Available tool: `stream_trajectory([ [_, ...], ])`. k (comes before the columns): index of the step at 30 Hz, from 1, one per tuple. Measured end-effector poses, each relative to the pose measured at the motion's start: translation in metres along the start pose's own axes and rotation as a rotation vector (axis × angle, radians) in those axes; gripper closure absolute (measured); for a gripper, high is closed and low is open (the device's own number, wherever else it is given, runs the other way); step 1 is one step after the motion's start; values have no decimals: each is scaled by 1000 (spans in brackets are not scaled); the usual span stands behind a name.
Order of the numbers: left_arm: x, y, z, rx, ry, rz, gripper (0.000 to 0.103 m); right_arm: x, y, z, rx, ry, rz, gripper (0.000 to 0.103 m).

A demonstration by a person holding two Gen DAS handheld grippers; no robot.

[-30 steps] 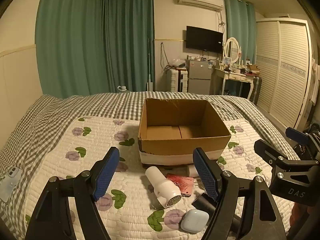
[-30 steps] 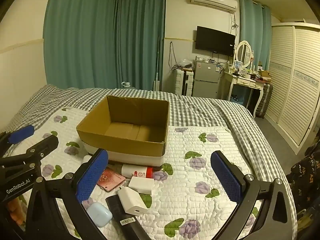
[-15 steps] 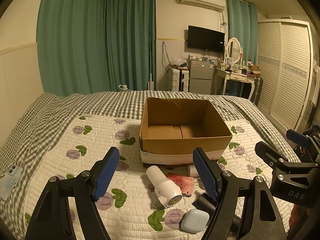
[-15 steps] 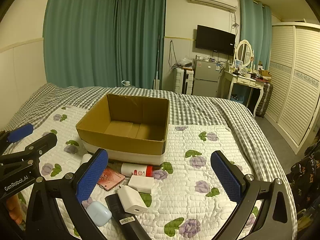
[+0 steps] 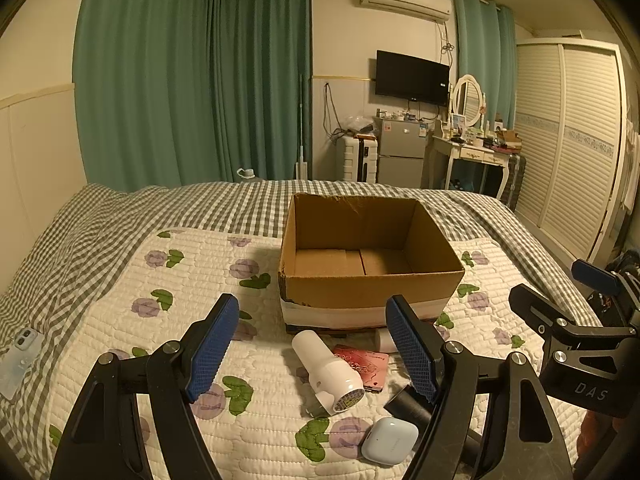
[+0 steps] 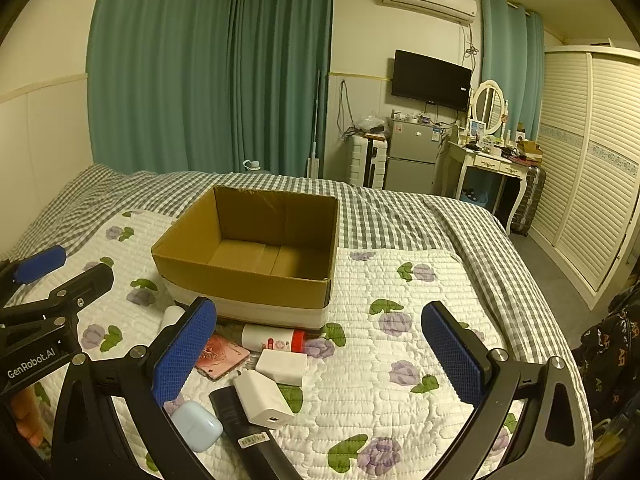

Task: Organize rigid objects

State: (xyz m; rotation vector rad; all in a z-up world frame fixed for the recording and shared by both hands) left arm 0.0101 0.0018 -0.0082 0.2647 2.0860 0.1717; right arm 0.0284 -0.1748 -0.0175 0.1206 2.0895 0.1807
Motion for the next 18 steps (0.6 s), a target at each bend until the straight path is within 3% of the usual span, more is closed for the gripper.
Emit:
stream_trajectory([
  [18, 1, 0, 0, 1, 7, -1, 24, 1, 1, 0, -2, 3, -3, 0],
])
Point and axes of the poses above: each gripper's, at about its wrist camera, not at the fingertips, and z roughly the way its jaws point, y to its left, x to its underside, the point moved 1 cm from there along z, roughly the way its jaws point, and after that the axes turned 15 degrees about z, right-handed, at the moved point
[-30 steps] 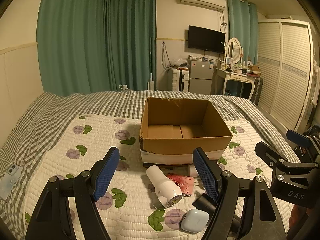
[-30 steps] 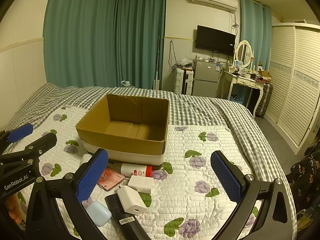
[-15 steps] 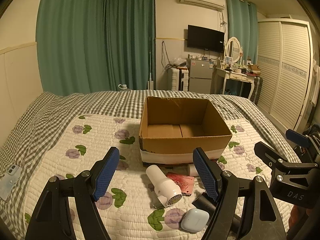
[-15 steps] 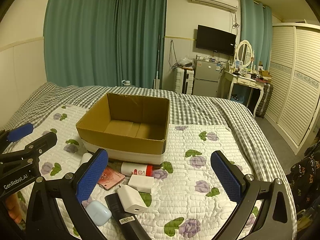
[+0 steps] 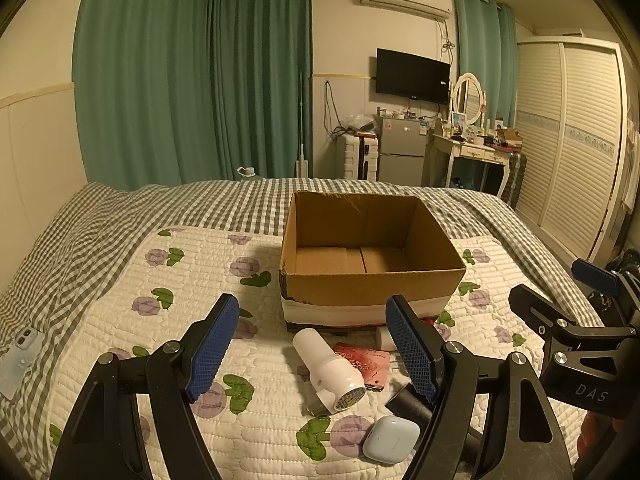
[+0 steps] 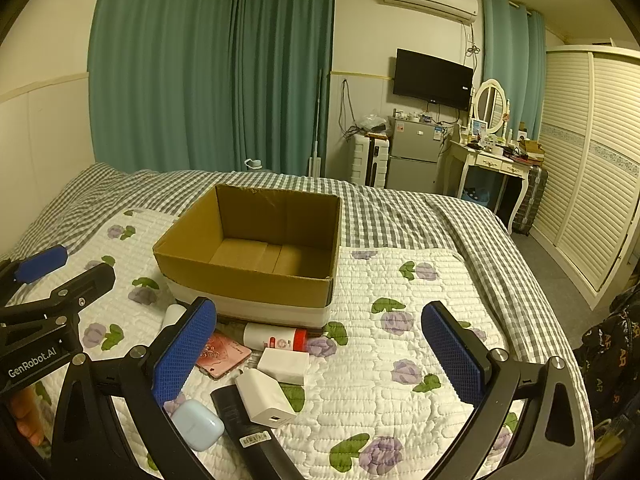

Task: Organize rigid objects

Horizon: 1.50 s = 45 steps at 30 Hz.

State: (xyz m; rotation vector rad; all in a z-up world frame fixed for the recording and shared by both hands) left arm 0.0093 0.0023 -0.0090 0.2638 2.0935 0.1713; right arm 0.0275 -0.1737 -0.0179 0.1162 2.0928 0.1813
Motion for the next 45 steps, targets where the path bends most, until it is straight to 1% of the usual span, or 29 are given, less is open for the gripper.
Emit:
stream_trajectory([
  [20, -1, 1, -1, -1, -5, -5, 24, 2, 2, 1, -3, 1, -3, 0],
  [23, -2, 4, -1, 2, -13, -15, 24, 1, 3, 0, -6, 1, -7, 0],
  [27, 2, 5, 6, 19, 3, -20, 24, 1, 4, 1, -14, 8, -12, 0],
  [29, 6, 5, 15, 25, 35, -25, 24, 3, 3, 6, -13, 21, -15, 0],
  [33, 23, 2, 46, 15, 168, -23, 24, 14, -3, 28, 8, 90, -14, 0],
  [36, 38, -3, 71, 50, 258, -28, 24, 24, -9, 43, 28, 142, -16, 0],
  [38, 48, -10, 87, 55, 318, -17, 25, 30, -13, 54, 33, 179, -13, 0],
  [40, 52, -16, 99, 89, 337, -26, 26, 36, -17, 63, 31, 208, -5, 0],
  [42, 54, -21, 107, 105, 351, -34, 27, 41, -20, 72, 19, 239, 5, 0],
  [45, 54, -28, 120, 118, 371, -17, 27, 47, -23, 83, 7, 273, 17, 0],
])
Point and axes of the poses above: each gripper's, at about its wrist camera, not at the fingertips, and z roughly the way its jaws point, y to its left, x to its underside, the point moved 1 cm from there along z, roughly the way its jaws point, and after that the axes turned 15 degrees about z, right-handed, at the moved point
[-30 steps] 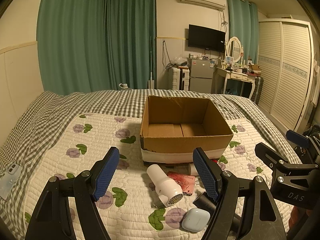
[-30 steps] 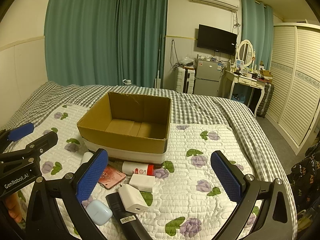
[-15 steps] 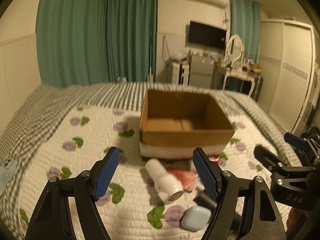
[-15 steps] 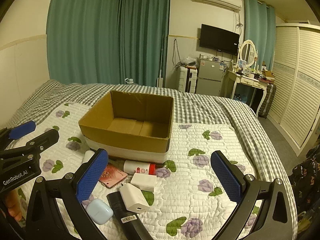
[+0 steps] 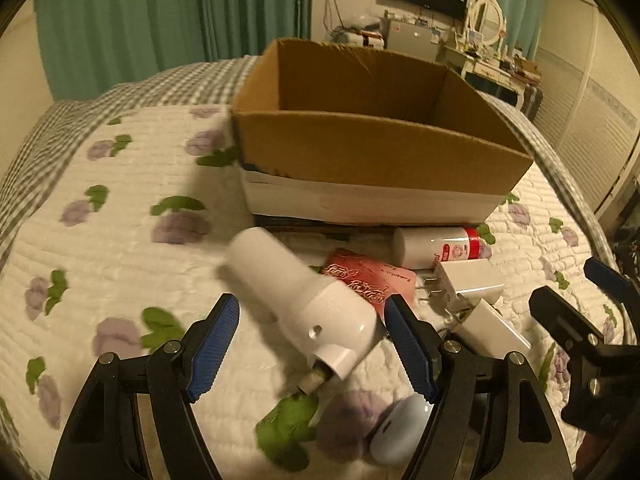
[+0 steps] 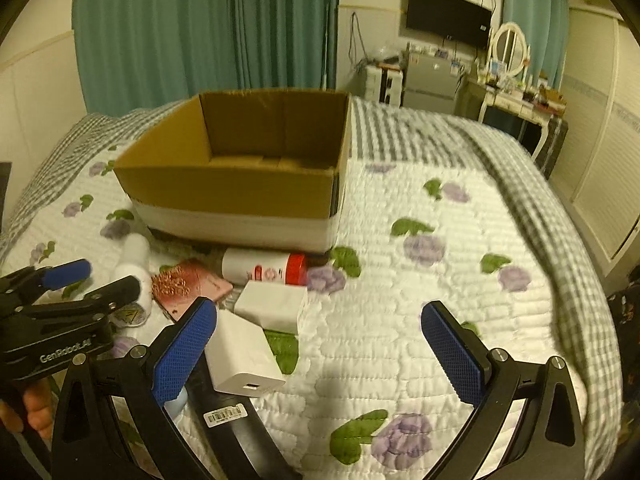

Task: Organize rigid objects
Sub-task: 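Grasp the white hair dryer with the left tool while the right grasps the white charger, then lower the hair dryer and charger into the cardboard box and open both tools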

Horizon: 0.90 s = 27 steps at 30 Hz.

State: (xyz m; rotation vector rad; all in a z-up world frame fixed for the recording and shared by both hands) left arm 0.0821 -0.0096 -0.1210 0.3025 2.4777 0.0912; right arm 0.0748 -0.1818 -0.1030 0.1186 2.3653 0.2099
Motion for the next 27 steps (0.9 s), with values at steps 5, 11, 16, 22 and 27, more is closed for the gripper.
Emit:
stream_trajectory([
  [5, -3, 4, 19, -1, 49, -17, 45, 3, 0, 13, -9, 31, 4, 0],
  [11, 1, 1, 11, 12, 45, 20, 48, 9, 8, 22, -49, 82, -20, 0],
  [16, 3, 7, -6, 3, 5, 26, 48, 19, 26, 31, -81, 132, -83, 10],
  [22, 0, 11, -30, 2, -54, 38, 48, 29, 32, 35, -124, 171, -114, 52],
  [27, -5, 8, -53, 12, -101, 49, 48, 25, 22, 23, -129, 148, -81, 73],
])
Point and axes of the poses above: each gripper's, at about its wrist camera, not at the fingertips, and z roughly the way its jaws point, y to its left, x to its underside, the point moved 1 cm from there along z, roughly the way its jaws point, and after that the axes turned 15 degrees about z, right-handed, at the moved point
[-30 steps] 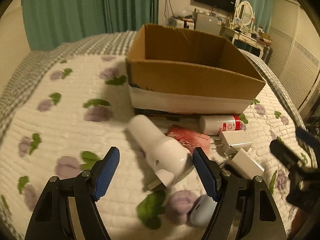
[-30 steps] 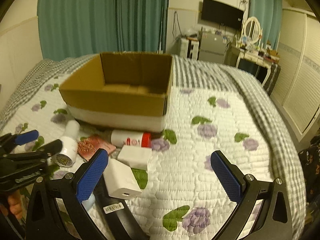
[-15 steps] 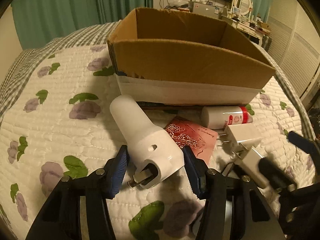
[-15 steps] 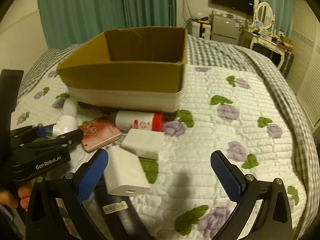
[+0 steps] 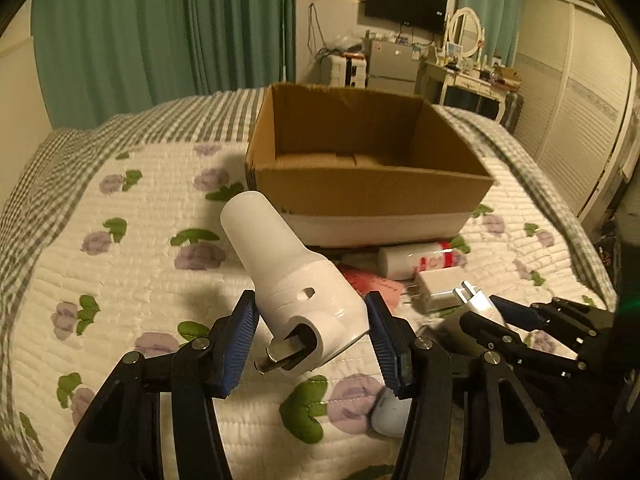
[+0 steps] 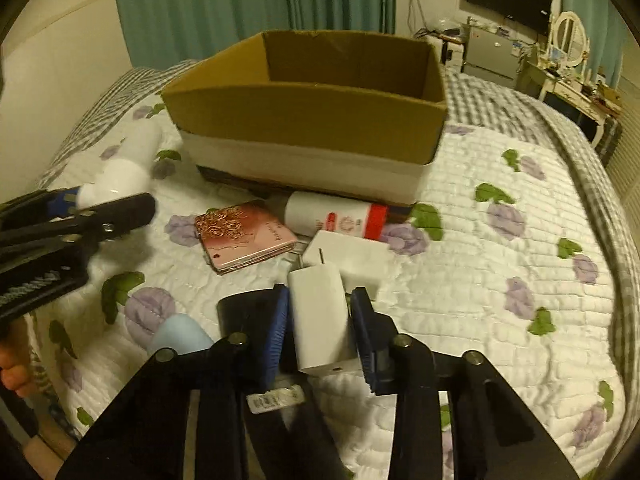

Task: Organize rigid objects
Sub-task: 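Lower the hair dryer and charger into the cardboard box and open both tools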

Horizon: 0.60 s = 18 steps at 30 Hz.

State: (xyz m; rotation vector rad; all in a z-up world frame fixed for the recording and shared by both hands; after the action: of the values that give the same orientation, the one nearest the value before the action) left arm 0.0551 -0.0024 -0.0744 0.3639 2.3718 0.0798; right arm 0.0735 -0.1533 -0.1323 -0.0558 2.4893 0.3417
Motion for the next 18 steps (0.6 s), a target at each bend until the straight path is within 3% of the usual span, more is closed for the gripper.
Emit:
stream_trajectory([
  [6, -25, -1, -28, 42, -69, -24, 48, -17, -6, -40, -22, -88, 49, 75],
  [11, -72, -1, -38, 30, -144, 39, 48, -77, 3, -87, -61, -238, 44, 75],
  [15, -113, 4, -10, 28, -153, 72, 48, -133, 10, -99, -78, -312, 13, 75],
  [18, -130, 8, 25, 29, -130, 85, 48, -165, 7, -77, -104, -294, 17, 75],
])
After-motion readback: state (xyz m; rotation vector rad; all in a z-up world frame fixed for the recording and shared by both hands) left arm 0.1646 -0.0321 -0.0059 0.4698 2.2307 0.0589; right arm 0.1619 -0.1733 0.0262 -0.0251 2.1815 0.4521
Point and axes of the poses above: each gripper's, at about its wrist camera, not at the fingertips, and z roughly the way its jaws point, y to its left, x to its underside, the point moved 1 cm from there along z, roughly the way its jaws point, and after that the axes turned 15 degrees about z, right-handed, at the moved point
